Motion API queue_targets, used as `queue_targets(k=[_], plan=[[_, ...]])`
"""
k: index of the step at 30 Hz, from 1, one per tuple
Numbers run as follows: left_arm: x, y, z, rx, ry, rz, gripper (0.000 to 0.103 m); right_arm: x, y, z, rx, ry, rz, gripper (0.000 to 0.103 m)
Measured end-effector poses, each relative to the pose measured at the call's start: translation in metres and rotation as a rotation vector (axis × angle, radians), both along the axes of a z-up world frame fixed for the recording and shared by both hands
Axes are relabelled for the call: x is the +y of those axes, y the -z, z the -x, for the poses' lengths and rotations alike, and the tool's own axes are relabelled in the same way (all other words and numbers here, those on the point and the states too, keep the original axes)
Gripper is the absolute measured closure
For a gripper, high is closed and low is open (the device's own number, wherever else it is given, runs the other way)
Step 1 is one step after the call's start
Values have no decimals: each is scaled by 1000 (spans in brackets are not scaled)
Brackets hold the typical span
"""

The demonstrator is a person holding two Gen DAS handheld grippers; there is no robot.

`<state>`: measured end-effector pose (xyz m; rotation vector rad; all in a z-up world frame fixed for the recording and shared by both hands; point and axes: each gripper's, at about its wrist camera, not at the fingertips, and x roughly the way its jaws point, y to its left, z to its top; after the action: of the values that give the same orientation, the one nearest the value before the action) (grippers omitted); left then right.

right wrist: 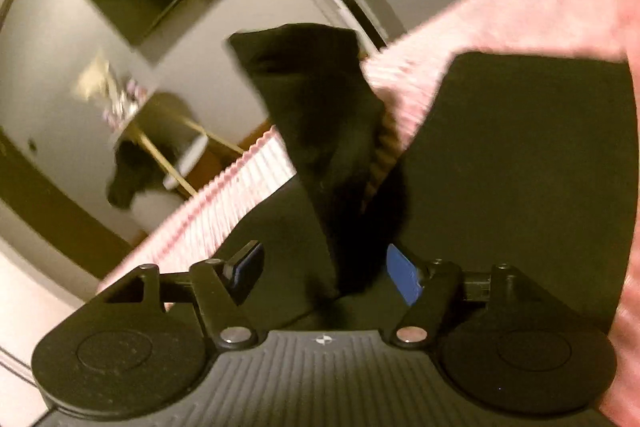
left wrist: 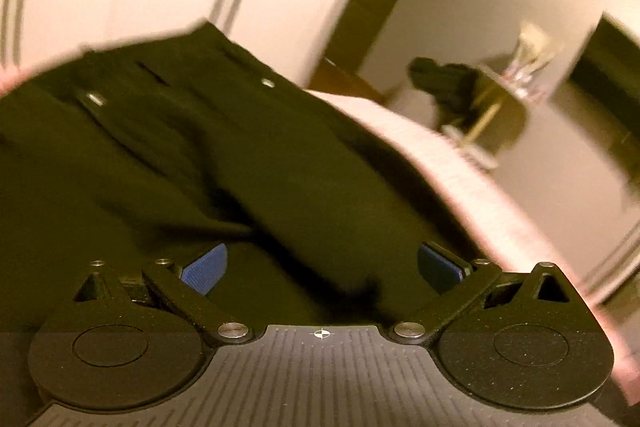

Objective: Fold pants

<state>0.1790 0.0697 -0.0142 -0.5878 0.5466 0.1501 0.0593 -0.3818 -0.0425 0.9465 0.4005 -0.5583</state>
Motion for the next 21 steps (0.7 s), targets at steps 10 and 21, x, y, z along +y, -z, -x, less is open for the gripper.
queue_targets(k=[10, 21], plan=[[-16, -29, -134, 48, 182, 105, 0, -12, -3, -30, 45, 2, 172, 78], [-45, 25, -226, 329, 288, 204, 95, -31, 11, -19, -50, 3, 37, 90]])
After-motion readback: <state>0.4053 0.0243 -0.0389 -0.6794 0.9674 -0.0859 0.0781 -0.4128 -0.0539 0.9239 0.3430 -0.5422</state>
